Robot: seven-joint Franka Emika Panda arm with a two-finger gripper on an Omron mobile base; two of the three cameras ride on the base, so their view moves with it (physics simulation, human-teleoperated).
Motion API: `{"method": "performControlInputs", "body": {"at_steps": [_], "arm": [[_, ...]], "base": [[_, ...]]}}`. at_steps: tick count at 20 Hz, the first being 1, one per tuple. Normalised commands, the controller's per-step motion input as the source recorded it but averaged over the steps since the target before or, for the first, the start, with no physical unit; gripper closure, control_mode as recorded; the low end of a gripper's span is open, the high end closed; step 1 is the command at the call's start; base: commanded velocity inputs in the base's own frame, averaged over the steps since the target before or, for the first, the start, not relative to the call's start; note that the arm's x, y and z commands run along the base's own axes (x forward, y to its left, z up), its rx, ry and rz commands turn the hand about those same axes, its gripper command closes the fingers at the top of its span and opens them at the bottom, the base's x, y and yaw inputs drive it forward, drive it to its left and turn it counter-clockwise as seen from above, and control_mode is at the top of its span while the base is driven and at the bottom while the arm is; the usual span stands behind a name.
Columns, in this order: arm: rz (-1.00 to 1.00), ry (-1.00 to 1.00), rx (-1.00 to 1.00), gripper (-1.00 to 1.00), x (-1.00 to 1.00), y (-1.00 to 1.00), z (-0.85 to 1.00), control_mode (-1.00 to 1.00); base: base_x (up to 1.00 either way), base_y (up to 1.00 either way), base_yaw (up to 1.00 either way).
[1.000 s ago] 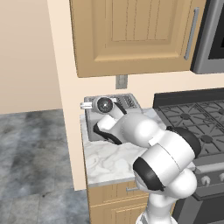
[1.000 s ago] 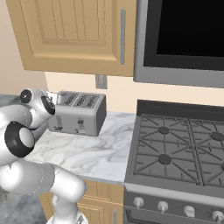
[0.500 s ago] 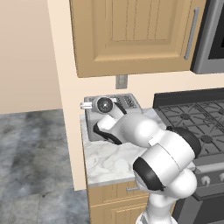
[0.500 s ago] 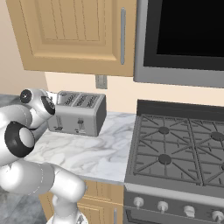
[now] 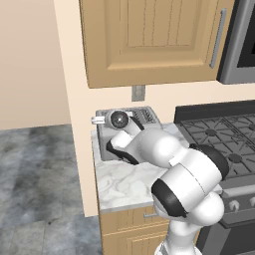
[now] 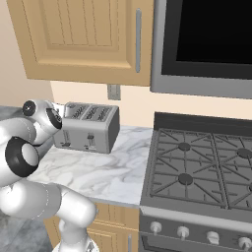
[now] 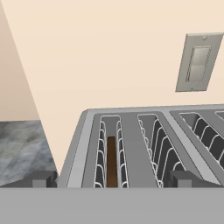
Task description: Start the toaster. Once the lever pops up, take the bread to the plate on the dining counter.
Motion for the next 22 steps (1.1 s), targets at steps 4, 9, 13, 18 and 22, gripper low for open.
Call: {"method": "performControlInputs", "body": {"at_steps": [4,9,13,18,22], "arm": [[0.00,0.00,0.00,-1.00,0.00,0.00,0.00,-1.00],[0.00,0.00,0.00,-1.00,0.00,0.00,0.00,-1.00],[0.00,0.00,0.00,-1.00,0.00,0.00,0.00,-1.00],[0.00,0.00,0.00,-1.00,0.00,0.00,0.00,-1.00],[0.00,0.00,0.00,-1.00,0.00,0.00,0.00,-1.00]], "base": [[0.00,0.00,0.00],[0.00,0.00,0.00],[0.00,0.00,0.00],[0.00,0.00,0.00],[0.00,0.00,0.00]]}}
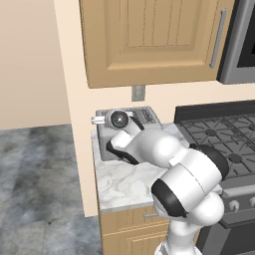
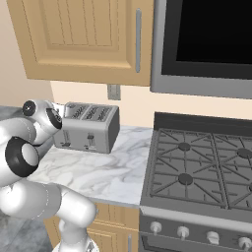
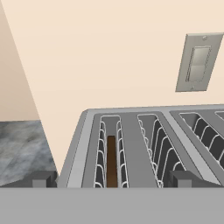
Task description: Start the toaster. Once the lever pops up, take the bread to the plate on the dining counter.
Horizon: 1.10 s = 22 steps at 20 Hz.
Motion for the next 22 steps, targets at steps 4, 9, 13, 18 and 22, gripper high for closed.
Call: {"method": "performControlInputs", "body": {"at_steps": [4,9,13,18,22], "arm": [[0.00,0.00,0.00,-1.00,0.00,0.00,0.00,-1.00],[0.00,0.00,0.00,-1.00,0.00,0.00,0.00,-1.00],[0.00,0.00,0.00,-1.00,0.00,0.00,0.00,-1.00],[0.00,0.00,0.00,-1.00,0.00,0.00,0.00,-1.00],[0.00,0.00,0.00,-1.00,0.00,0.00,0.00,-1.00]], "base": [[0.00,0.00,0.00],[0.00,0.00,0.00],[0.00,0.00,0.00],[0.00,0.00,0.00],[0.00,0.00,0.00]]}}
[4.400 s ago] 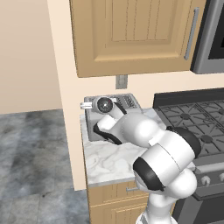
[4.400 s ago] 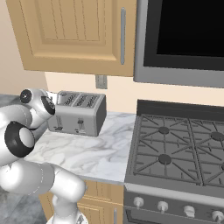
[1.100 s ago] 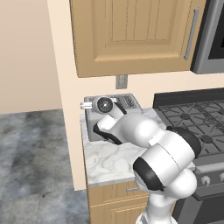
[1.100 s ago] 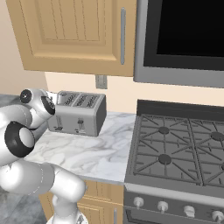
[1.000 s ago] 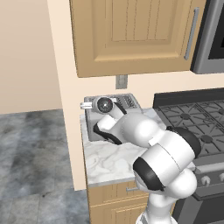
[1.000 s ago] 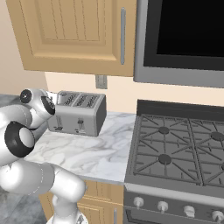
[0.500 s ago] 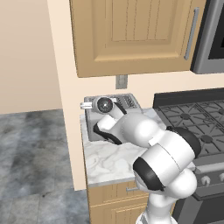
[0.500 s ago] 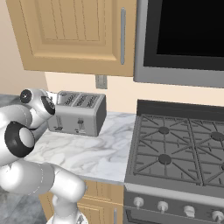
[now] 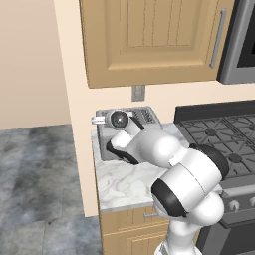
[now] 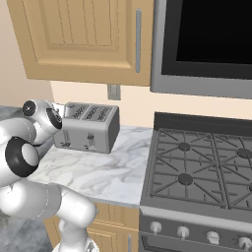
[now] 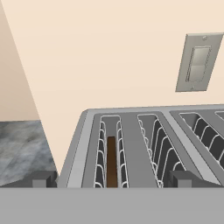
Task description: Start the toaster. Once the lever pops up, take the bread to the plate on the dining counter.
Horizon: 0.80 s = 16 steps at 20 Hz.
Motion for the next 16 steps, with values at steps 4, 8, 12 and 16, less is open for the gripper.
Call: {"method": "performControlInputs", "body": {"at_steps": [4,8,12,16], "arm": [[0.00,0.00,0.00,-1.00,0.00,0.00,0.00,-1.00],[0.00,0.00,0.00,-1.00,0.00,0.00,0.00,-1.00],[0.00,0.00,0.00,-1.00,0.00,0.00,0.00,-1.00],[0.00,0.00,0.00,-1.00,0.00,0.00,0.00,-1.00]], "base": [[0.00,0.00,0.00],[0.00,0.00,0.00],[0.00,0.00,0.00],[0.00,0.00,0.00]]}}
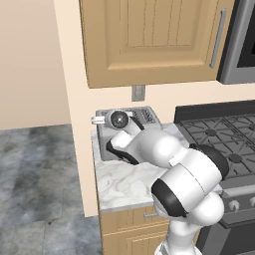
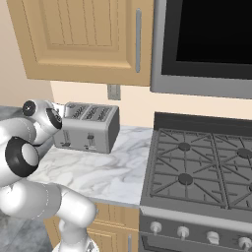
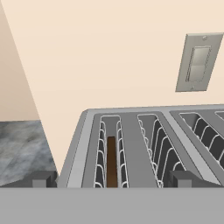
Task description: Start the toaster. Once the lever pops up, take the bread to the plate on the dining counter.
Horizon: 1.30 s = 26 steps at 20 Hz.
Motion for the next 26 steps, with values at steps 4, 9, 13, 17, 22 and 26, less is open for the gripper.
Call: {"method": "performControlInputs", "body": {"at_steps": [4,9,13,17,22,26], "arm": [[0.00,0.00,0.00,-1.00,0.00,0.00,0.00,-1.00],[0.00,0.00,0.00,-1.00,0.00,0.00,0.00,-1.00],[0.00,0.00,0.00,-1.00,0.00,0.00,0.00,-1.00],[0.00,0.00,0.00,-1.00,0.00,0.00,0.00,-1.00],[0.00,0.00,0.00,-1.00,0.00,0.00,0.00,-1.00],[0.00,0.00,0.00,-1.00,0.00,0.00,0.00,-1.00]], "base": [[0.00,0.00,0.00],[0.00,0.00,0.00],[0.00,0.00,0.00],[0.00,0.00,0.00],[0.00,0.00,0.00],[0.00,0.00,0.00]]}}
